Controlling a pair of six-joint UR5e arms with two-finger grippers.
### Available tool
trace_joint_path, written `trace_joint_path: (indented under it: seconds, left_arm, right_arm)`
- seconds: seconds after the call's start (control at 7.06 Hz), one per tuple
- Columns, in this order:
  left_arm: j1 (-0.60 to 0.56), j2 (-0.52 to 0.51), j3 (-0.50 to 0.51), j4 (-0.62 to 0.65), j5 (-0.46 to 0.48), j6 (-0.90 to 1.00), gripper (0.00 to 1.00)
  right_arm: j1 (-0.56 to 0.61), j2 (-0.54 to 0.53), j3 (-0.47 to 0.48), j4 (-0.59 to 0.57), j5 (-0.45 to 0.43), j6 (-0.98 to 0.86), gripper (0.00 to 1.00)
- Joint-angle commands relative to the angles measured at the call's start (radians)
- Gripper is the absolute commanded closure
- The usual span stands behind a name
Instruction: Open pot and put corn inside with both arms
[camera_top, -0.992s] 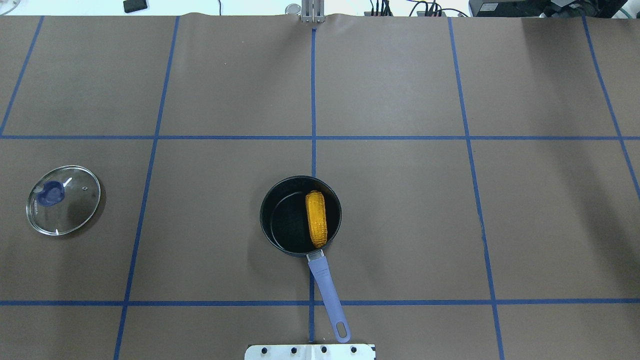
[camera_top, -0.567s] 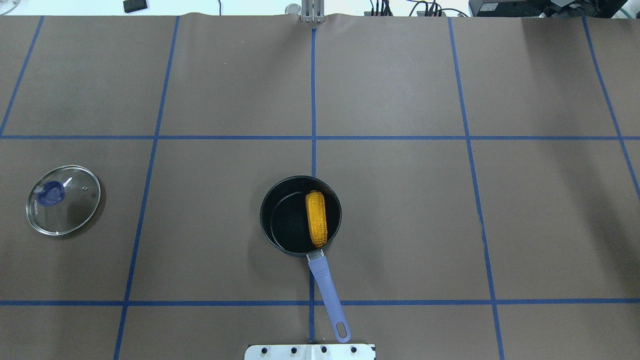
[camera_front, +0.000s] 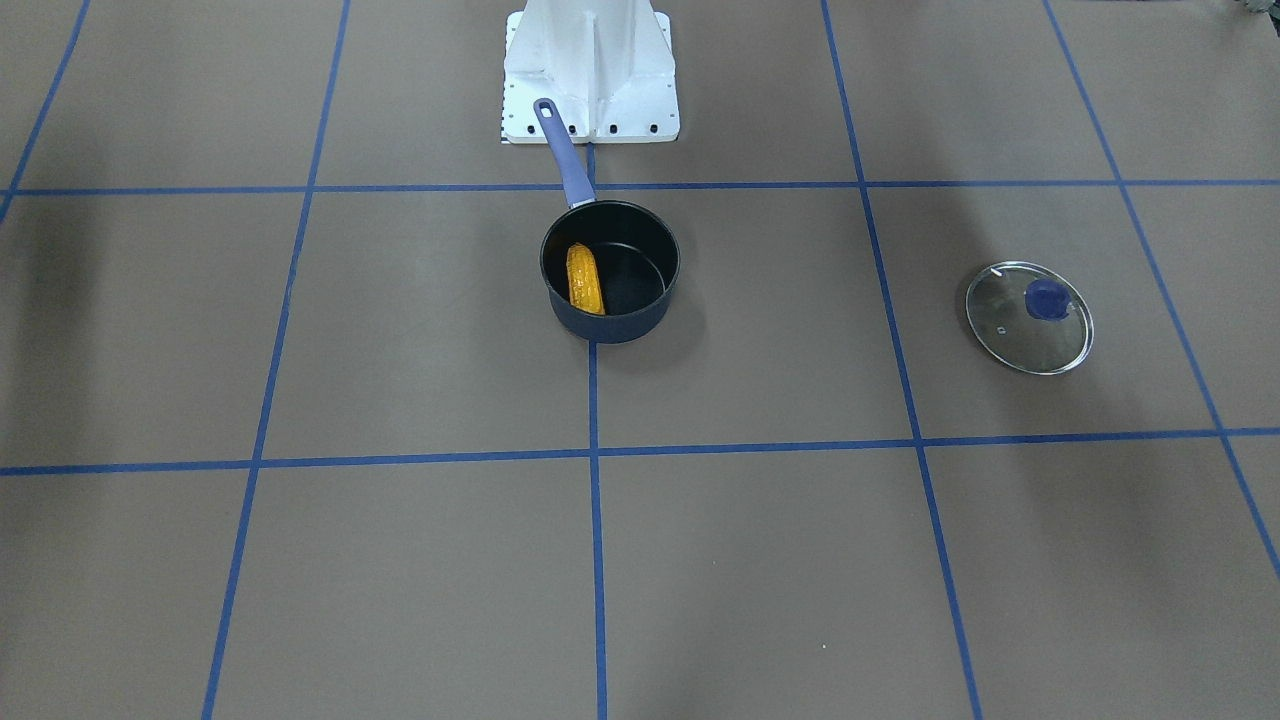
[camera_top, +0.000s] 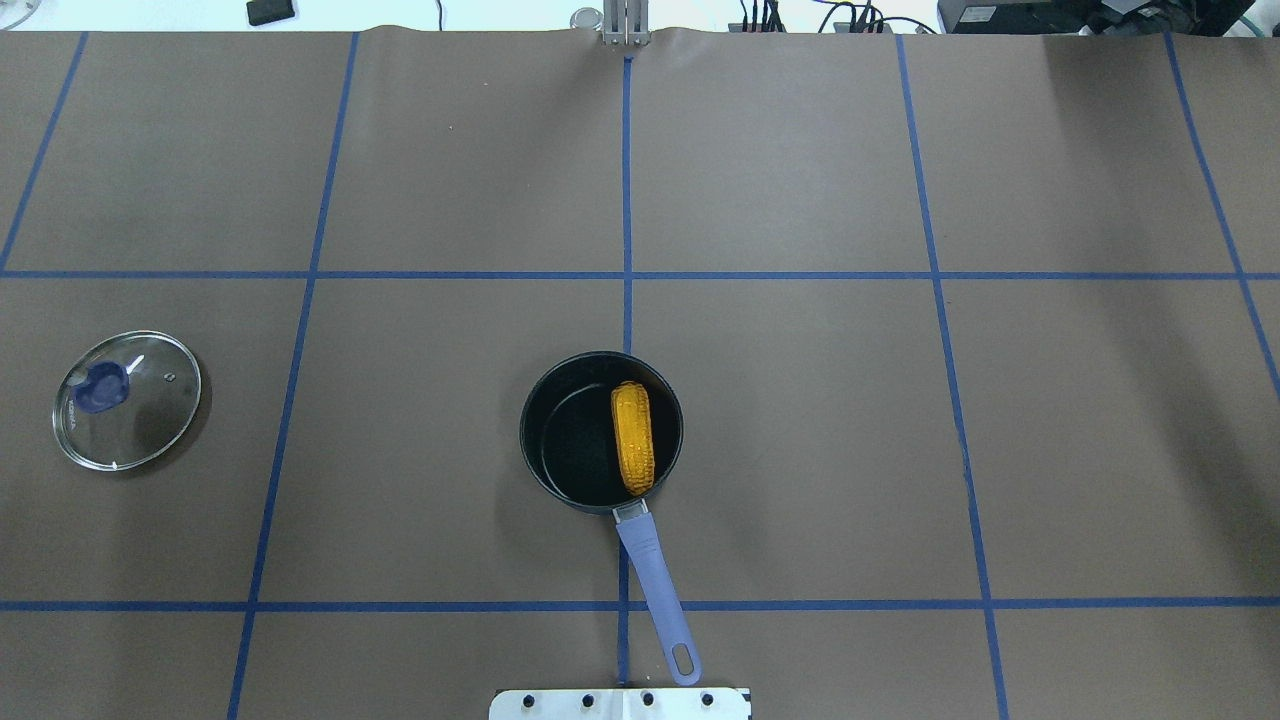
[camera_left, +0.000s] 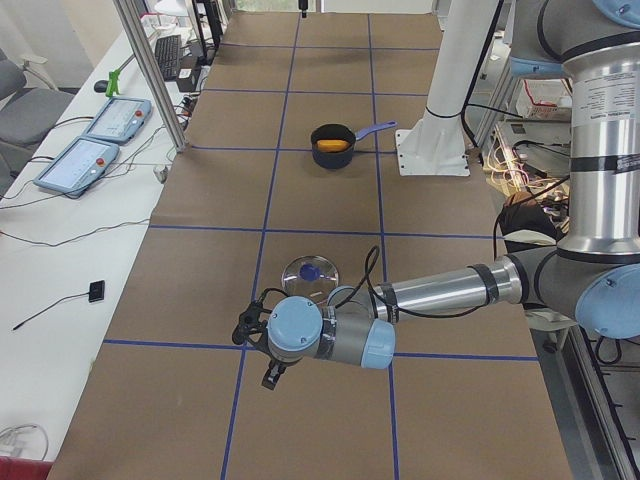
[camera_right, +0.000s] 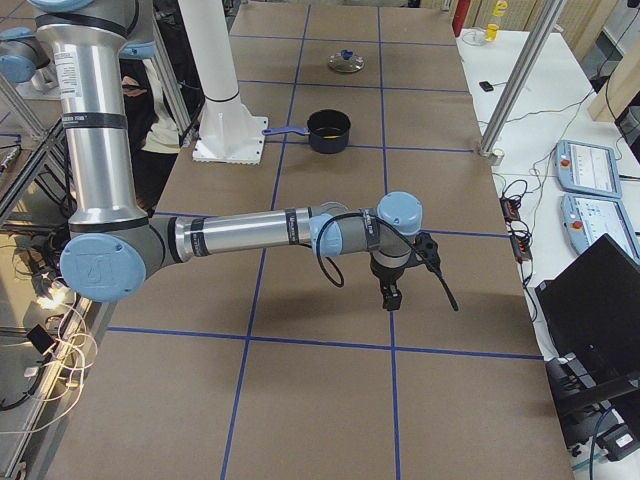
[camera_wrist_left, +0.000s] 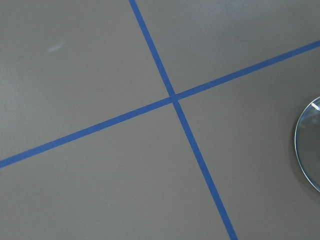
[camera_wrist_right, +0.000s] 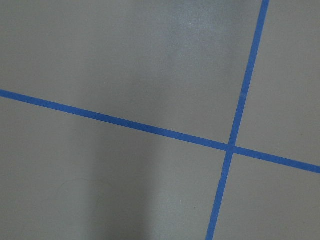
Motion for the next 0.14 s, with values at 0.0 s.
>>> trace_joint_path:
  seconds: [0.0]
  left_arm:
    - [0.001, -0.003, 0.004, 0.0, 0.0, 0.0, 0.0]
  right_arm:
    - [0.0, 0.011, 0.001, 0.001, -0.012, 0.001, 0.0]
